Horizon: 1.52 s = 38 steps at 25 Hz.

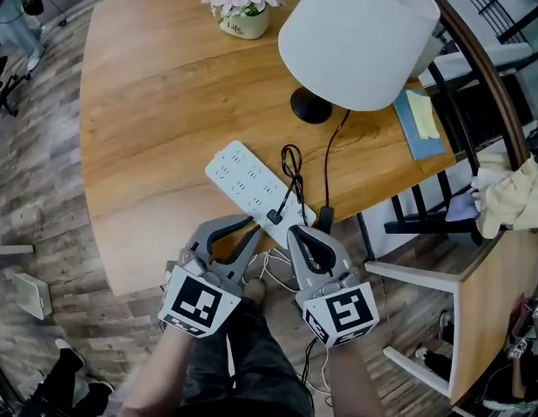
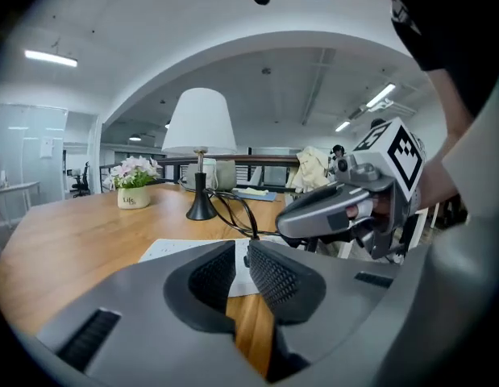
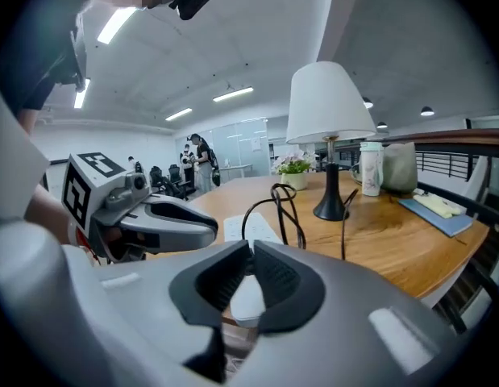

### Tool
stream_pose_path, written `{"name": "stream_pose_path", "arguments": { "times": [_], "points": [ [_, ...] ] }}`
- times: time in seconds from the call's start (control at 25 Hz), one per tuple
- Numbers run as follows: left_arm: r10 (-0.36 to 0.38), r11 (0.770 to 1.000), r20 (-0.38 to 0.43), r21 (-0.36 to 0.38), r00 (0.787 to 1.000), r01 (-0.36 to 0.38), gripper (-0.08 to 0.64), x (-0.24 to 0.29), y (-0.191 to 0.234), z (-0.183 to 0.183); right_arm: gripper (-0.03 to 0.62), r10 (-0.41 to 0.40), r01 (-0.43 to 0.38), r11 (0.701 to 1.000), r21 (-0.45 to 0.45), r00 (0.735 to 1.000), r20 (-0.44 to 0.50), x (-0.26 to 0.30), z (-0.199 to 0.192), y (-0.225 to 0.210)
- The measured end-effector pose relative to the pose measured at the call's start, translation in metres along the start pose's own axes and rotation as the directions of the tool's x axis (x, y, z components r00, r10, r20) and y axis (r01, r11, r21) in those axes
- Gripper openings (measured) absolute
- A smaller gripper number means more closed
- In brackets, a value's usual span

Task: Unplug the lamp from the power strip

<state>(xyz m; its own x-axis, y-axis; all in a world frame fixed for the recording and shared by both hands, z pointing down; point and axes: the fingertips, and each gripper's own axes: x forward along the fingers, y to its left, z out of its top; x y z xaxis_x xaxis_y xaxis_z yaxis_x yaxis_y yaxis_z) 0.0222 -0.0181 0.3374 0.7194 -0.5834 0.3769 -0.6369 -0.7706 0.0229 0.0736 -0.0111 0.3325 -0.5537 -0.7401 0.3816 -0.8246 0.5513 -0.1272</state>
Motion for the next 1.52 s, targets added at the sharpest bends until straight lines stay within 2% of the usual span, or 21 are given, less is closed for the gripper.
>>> {"name": "stream_pose_path", "arguments": {
  "times": [0.08,0.2,0.32,0.4,0.6,0.72,0.84,1.0,1.12,1.2,1.28,1.36,1.44,1.52],
  "points": [
    [-0.002,0.999,-0.026,0.032,1.0,0.003,0.029,0.008,0.003,-0.001,0.141,0.03,-0.031,0.999,-0.018,0.998,-0.058,0.008,-0.003,0.002],
    [-0.009,0.997,-0.086,0.079,0.996,0.016,0.029,0.015,0.007,-0.009,0.138,0.023,-0.034,0.996,-0.078,0.991,-0.132,0.023,-0.007,0.004],
    [0.013,0.99,-0.16,0.141,0.987,0.009,0.026,0.021,0.012,-0.019,0.138,0.009,-0.031,0.994,-0.105,0.979,-0.204,0.036,-0.013,0.005],
    [0.021,0.985,-0.183,0.174,0.983,0.011,-0.003,0.026,0.011,-0.02,0.138,0.003,-0.032,0.993,-0.117,0.971,-0.24,0.041,-0.017,0.003],
    [0.073,0.957,-0.266,0.291,0.961,0.008,-0.003,0.037,0.01,-0.027,0.103,-0.002,-0.045,0.986,-0.16,0.958,-0.286,0.044,-0.02,0.002],
    [0.088,0.947,-0.264,0.32,0.96,0.001,-0.003,0.04,0.015,-0.026,0.078,0.0,-0.058,0.982,-0.18,0.952,-0.308,0.047,-0.02,0.005],
    [0.089,0.951,-0.259,0.311,0.962,-0.004,-0.003,0.041,0.019,-0.025,0.078,-0.011,-0.054,0.98,-0.191,0.946,-0.324,0.05,-0.02,0.005],
    [0.114,0.94,-0.275,0.341,0.954,-0.014,-0.004,0.044,0.018,-0.024,0.08,-0.076,-0.033,0.949,-0.315,0.941,-0.33,0.046,-0.021,0.009],
    [0.127,0.933,-0.268,0.36,0.955,-0.023,-0.005,0.046,0.018,-0.022,0.071,-0.095,-0.018,0.938,-0.347,0.948,-0.304,0.045,-0.02,0.01],
    [0.121,0.934,-0.27,0.356,0.955,-0.018,-0.006,0.047,0.018,-0.023,0.069,-0.066,-0.019,0.955,-0.295,0.958,-0.278,0.046,-0.019,0.009],
    [0.107,0.937,-0.282,0.349,0.954,-0.002,-0.006,0.046,0.018,-0.024,0.066,-0.005,-0.031,0.99,-0.136,0.968,-0.251,0.048,-0.017,0.007],
    [0.09,0.94,-0.29,0.342,0.953,0.015,-0.006,0.045,0.017,-0.024,0.067,0.045,-0.05,0.999,-0.013,0.964,-0.261,0.047,-0.017,0.003],
    [0.073,0.946,-0.296,0.323,0.952,0.027,-0.006,0.045,0.016,-0.024,0.069,0.059,-0.059,0.998,0.006,0.958,-0.28,0.047,-0.017,0.001],
    [0.065,0.95,-0.306,0.309,0.95,0.035,-0.006,0.046,0.016,-0.025,0.067,0.028,-0.06,0.994,-0.093,0.951,-0.307,0.047,-0.017,0.003]
  ]
}}
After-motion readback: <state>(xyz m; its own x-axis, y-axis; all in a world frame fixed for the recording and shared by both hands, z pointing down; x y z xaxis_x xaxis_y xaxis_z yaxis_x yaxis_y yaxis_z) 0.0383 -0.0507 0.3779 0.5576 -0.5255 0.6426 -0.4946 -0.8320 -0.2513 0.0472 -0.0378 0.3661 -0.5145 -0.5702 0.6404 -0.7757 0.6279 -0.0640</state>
